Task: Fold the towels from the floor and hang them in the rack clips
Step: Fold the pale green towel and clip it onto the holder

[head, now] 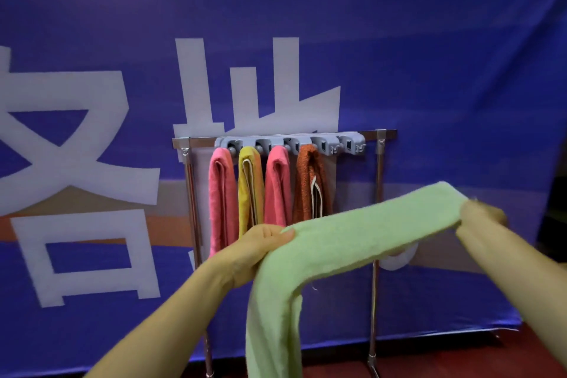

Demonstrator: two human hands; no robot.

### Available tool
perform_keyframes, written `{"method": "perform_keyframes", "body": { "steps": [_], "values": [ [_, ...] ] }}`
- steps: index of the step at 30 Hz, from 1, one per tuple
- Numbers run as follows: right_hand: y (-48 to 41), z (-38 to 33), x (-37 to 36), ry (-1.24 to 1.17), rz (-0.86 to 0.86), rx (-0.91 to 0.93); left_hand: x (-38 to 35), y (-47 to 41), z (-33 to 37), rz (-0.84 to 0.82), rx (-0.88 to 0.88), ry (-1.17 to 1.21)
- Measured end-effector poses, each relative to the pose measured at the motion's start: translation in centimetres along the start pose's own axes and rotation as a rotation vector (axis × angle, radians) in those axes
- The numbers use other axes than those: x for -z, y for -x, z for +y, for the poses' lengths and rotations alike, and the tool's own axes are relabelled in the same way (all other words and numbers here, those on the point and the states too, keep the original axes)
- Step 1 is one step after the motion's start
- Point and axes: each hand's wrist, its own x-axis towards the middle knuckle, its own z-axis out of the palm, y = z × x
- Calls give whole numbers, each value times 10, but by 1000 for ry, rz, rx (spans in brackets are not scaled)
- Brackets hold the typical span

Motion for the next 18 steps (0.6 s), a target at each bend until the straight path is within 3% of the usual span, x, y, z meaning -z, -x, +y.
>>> {"method": "perform_keyframes", "body": {
  "steps": [3,5,7,9,10,12,15,18],
  "values": [
    [65,36,22,-6,-87,-215,-4,-7,16,39,-62,-3],
    [106,59,31,109,-252,-349,-11,-12,27,65,-88,13],
    [122,70,36,417,-425,-363,-18,-16,36,37,-102,-16],
    [142,67,33,844,-615,-269,-23,-18,40,-13,-103,-77],
    [155,61,29,942,-711,-181,-26,-19,41,-37,-91,-102],
    [180,41,9,751,-894,-4,-33,-20,45,-96,-63,-157],
    [213,11,-20,213,-1204,25,-39,-21,48,-172,-30,-239],
    [226,-3,-45,249,-1364,78,-38,-19,51,-142,-35,-264]
  ]
}}
